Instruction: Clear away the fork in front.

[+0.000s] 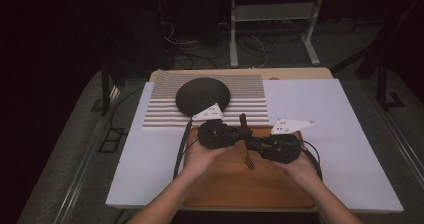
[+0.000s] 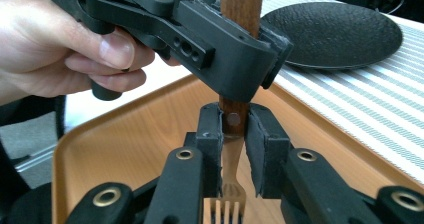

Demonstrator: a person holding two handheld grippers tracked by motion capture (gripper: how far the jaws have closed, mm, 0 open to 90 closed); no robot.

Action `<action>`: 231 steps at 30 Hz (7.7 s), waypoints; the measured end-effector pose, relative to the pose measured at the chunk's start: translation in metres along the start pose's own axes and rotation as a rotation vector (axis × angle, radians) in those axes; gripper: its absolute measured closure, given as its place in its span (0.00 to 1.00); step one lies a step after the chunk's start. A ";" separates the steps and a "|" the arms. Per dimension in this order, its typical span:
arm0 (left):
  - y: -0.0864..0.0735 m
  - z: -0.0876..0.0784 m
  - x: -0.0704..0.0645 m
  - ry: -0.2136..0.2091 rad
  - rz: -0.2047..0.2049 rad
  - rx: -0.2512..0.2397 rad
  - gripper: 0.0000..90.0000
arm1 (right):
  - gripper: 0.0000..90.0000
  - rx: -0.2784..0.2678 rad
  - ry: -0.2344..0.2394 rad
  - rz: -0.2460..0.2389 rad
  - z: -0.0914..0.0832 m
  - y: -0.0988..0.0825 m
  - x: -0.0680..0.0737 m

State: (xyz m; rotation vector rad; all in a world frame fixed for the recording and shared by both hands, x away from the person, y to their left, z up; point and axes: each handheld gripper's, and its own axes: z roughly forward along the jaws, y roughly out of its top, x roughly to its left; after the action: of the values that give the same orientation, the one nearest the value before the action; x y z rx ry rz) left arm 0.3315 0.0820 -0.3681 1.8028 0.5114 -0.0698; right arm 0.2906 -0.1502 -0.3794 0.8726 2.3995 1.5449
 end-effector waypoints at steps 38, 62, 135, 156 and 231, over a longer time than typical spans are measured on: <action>-0.016 -0.123 0.018 -0.054 -0.039 0.084 0.89 | 0.03 0.084 -0.287 0.085 -0.080 -0.095 -0.053; -0.041 -0.105 0.040 0.099 0.001 0.181 0.78 | 0.04 0.082 -0.316 0.072 -0.078 -0.094 -0.056; -0.052 -0.004 0.032 0.056 0.049 0.426 0.99 | 0.05 0.090 -0.325 0.066 -0.079 -0.094 -0.057; -0.064 -0.008 0.051 0.154 0.038 0.498 0.99 | 0.06 0.090 -0.326 0.067 -0.080 -0.095 -0.058; -0.083 -0.126 0.036 0.339 0.009 0.233 0.00 | 0.06 0.078 -0.318 0.062 -0.084 -0.093 -0.055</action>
State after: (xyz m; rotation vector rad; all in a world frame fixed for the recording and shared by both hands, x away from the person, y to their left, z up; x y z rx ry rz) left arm 0.3055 0.2270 -0.4166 2.0577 0.7607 0.1936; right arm 0.2636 -0.2742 -0.4320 1.1231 2.2338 1.2283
